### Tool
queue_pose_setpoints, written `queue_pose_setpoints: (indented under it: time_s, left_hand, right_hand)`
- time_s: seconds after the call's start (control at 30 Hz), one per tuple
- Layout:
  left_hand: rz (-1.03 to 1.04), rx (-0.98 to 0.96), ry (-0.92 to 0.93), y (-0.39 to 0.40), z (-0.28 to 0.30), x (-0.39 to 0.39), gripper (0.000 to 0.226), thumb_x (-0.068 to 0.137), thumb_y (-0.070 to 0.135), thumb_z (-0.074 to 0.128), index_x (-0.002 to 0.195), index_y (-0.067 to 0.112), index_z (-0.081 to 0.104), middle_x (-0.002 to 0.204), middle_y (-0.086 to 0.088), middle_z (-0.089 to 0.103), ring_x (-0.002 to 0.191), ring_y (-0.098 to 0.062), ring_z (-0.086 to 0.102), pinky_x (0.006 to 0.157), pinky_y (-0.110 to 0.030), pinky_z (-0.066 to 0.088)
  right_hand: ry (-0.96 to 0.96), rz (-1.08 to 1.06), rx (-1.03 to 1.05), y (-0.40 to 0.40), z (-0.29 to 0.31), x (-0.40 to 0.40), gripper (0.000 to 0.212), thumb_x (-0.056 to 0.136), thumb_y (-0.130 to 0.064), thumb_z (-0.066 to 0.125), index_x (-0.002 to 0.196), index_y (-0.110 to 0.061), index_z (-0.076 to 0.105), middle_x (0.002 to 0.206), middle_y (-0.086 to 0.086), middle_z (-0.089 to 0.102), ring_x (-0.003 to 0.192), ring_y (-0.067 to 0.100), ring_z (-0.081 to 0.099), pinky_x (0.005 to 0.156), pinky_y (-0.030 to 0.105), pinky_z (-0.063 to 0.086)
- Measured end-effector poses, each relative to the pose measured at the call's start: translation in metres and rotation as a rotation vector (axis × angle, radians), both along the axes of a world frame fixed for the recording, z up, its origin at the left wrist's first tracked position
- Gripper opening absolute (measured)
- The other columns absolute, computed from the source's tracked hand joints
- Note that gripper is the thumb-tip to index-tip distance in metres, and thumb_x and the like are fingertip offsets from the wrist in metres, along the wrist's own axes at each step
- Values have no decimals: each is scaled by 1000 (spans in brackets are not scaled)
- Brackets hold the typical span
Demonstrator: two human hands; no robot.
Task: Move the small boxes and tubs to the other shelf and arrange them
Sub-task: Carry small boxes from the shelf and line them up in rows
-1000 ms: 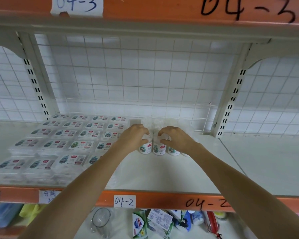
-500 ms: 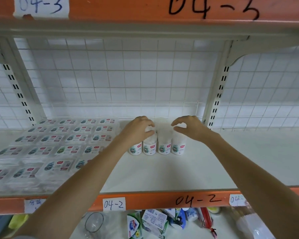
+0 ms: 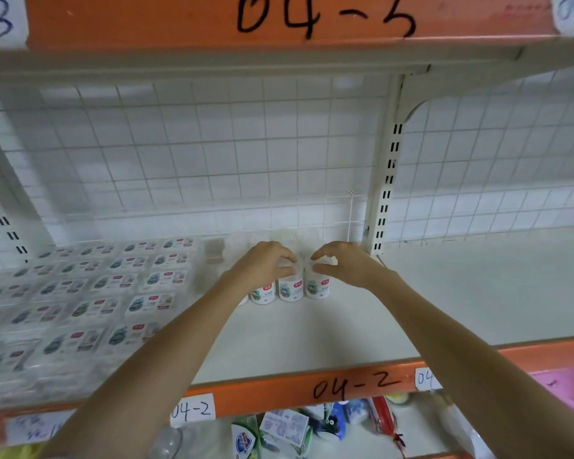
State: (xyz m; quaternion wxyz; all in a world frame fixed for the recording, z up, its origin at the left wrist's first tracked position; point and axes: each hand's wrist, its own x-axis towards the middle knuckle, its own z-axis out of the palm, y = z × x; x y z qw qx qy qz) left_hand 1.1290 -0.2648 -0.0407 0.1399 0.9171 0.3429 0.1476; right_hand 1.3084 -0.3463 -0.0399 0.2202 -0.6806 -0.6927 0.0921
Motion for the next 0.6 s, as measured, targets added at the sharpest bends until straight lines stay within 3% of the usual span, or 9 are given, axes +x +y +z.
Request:
queue_pose_setpoints:
  time_s: [0.13,0.4,0.6]
  left_hand:
    - [-9,-14,-19,-1,0,0,31,86,23,63,115,14,64,121,-3,61,110,-16,55,86,-18,34]
    - [3,28,-24,2,-4,1,29,86,24,62,114,16,64,116,-5,58,106,-20,55,85,-23,38]
    - [-4,37,-62,3,-8,1,26,86,22,62,112,16,65,113,-4,59,105,-18,55,85,-22,38]
  right_hand:
    - [5,3,13,2,-1,-2,26,90,-21,58,114,-14,64,120,2,62,108,19,55,70,9,27]
    - [91,-11,40,0,-4,-3,24,89,-17,58,111,-10,65,118,7,62,107,24,58,88,26,45]
    - [141,1,60,0,-10,-3,22,87,-14,60,107,-8,66,115,8,62,105,23,57,93,32,46]
